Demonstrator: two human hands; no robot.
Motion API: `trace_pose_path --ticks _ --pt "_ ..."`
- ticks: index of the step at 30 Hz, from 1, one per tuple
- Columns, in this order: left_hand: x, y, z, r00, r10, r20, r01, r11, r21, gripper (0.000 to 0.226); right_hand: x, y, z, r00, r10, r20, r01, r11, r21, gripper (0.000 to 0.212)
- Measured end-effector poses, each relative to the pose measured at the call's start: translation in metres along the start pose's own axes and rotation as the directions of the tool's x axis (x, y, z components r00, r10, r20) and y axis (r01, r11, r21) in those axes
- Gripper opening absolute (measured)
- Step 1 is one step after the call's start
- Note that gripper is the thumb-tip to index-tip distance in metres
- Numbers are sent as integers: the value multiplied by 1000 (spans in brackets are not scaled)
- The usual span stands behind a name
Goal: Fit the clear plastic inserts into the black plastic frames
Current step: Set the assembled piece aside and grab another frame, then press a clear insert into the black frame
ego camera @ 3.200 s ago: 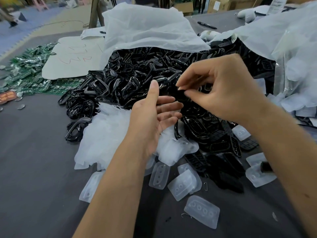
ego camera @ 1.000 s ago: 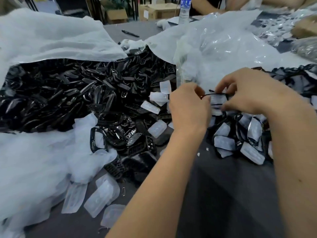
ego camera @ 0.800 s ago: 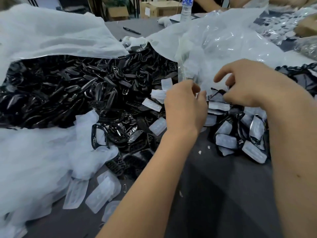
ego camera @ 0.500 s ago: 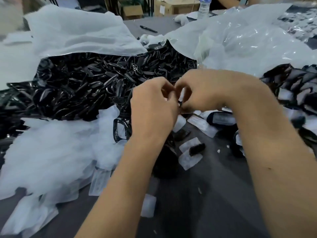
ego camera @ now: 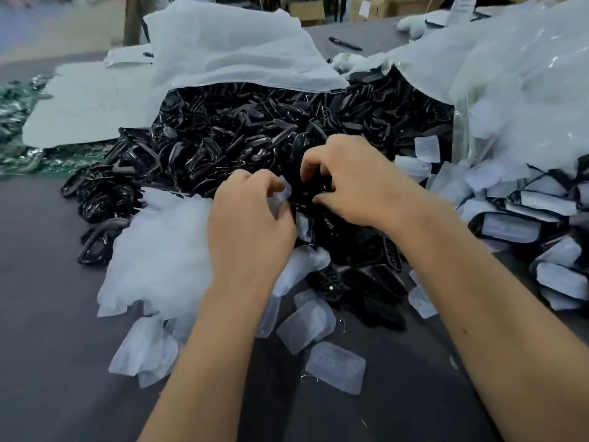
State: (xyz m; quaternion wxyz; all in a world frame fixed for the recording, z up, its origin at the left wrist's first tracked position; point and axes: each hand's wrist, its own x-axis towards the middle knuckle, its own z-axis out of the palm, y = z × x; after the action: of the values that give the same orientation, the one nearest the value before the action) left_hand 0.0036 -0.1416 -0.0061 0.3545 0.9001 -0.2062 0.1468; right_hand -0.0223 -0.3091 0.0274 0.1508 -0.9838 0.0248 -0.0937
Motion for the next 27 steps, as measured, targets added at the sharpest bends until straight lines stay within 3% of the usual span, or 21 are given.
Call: trace_pose_path --ticks 7,11,14,19,21,27 --pt "9 -2 -6 991 -40 -128 22 990 -143 17 0 14 -2 999 -33 -35 39 985 168 19" --pt "10 -1 -6 989 1 -150 -28 983 -179 18 -1 21 -11 975 -48 -217 103 963 249 5" --pt "12 -3 -5 994 -3 -107 -29 955 -297 16 1 23 -12 963 16 -270 80 936 344 5" --pt "17 -6 -4 989 -126 80 149 823 -548 14 2 15 -11 974 91 -207 67 759 648 13" --pt "17 -6 -4 985 -126 120 173 797 -579 13 3 10 -7 976 88 -200 68 748 661 14" --pt "18 -8 -1 986 -163 31 157 855 -494 13 6 9 6 959 137 -248 33 815 579 19"
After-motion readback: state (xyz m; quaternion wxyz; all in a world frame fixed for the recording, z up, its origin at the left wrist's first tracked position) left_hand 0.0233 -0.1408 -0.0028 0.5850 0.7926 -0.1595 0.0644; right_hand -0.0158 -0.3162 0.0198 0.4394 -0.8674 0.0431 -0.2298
